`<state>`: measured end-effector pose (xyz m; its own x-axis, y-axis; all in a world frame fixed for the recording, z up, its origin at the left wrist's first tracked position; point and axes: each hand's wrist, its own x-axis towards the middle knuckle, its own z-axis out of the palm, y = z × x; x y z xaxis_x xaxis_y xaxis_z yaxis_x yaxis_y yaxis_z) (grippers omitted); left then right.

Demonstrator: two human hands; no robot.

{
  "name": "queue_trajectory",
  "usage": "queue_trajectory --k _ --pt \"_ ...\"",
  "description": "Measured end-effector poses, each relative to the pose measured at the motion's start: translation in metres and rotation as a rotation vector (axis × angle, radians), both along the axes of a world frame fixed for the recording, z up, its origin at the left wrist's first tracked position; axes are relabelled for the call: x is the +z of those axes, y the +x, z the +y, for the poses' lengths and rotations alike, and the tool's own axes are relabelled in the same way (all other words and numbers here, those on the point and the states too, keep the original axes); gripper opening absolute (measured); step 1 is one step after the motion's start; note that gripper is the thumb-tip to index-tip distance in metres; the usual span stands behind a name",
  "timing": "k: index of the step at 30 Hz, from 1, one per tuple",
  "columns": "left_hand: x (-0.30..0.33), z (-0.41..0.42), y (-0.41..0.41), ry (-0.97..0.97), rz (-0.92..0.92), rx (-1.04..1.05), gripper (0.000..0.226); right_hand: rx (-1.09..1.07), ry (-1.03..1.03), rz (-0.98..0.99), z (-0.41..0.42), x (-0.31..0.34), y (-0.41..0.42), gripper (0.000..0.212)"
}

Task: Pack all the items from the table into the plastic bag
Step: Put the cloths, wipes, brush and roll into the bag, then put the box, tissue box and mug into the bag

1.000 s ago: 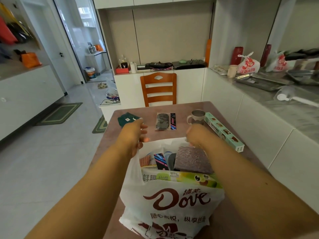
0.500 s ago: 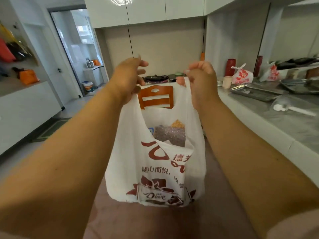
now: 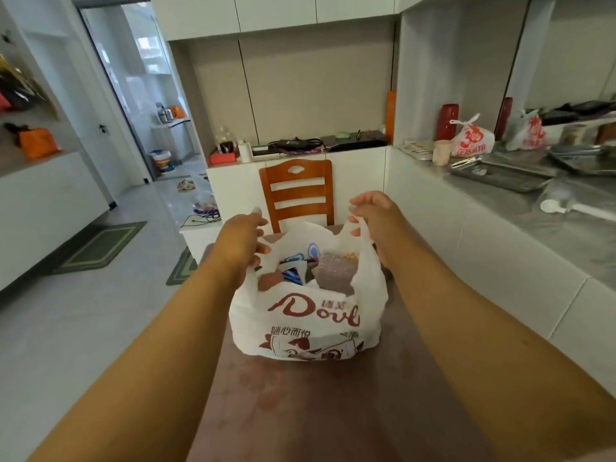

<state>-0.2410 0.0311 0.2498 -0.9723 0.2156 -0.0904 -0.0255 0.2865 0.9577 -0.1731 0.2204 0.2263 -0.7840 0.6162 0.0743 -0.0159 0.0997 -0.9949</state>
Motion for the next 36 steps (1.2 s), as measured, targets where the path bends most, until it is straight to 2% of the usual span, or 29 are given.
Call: queue_trajectory --k 5,8,11,15,19,23,25,27,29,32,34,36 --pt "-0.011 0.005 -0.011 0.019 0.031 -0.002 0.031 -0.052 0.087 -0.031 0.007 -0.019 -0.024 0.014" --pt "-0.019 0.011 -0.014 0.029 0.043 -0.035 0.024 -0.137 0.142 -0.141 0.023 -0.037 -0.042 0.017" --pt "-0.026 0.020 -0.015 0.049 0.062 -0.043 0.023 -0.163 0.169 -0.234 0.044 -0.061 -0.050 0.028" --pt "-0.036 0.030 -0.025 0.101 0.041 -0.037 0.026 -0.288 0.289 -0.454 0.086 -0.106 -0.047 0.031" --pt "-0.048 0.042 -0.041 0.124 0.042 -0.010 0.028 -0.364 0.372 -0.710 0.131 -0.157 -0.040 0.052" --pt "-0.061 0.053 -0.048 0.109 0.094 -0.012 0.026 -0.389 0.464 -0.971 0.158 -0.197 -0.028 0.067" --pt "-0.070 0.059 -0.053 0.137 0.061 -0.011 0.028 -0.377 0.459 -1.059 0.163 -0.210 -0.022 0.073" --pt "-0.078 0.063 -0.059 0.182 0.012 0.012 0.028 -0.416 0.437 -1.054 0.167 -0.217 -0.021 0.068" --pt "-0.082 0.065 -0.063 0.204 -0.007 0.025 0.027 -0.438 0.302 -1.030 0.157 -0.206 -0.020 0.058" --pt "-0.077 0.063 -0.060 0.233 0.008 0.021 0.025 -0.486 0.113 -0.836 0.134 -0.178 -0.017 0.051" --pt "-0.067 0.056 -0.056 0.221 0.022 0.044 0.021 -0.534 0.154 -0.757 0.122 -0.157 -0.015 0.049" --pt "-0.058 0.048 -0.053 0.228 0.009 0.083 0.016 -0.577 0.143 -0.589 0.102 -0.123 -0.018 0.047"
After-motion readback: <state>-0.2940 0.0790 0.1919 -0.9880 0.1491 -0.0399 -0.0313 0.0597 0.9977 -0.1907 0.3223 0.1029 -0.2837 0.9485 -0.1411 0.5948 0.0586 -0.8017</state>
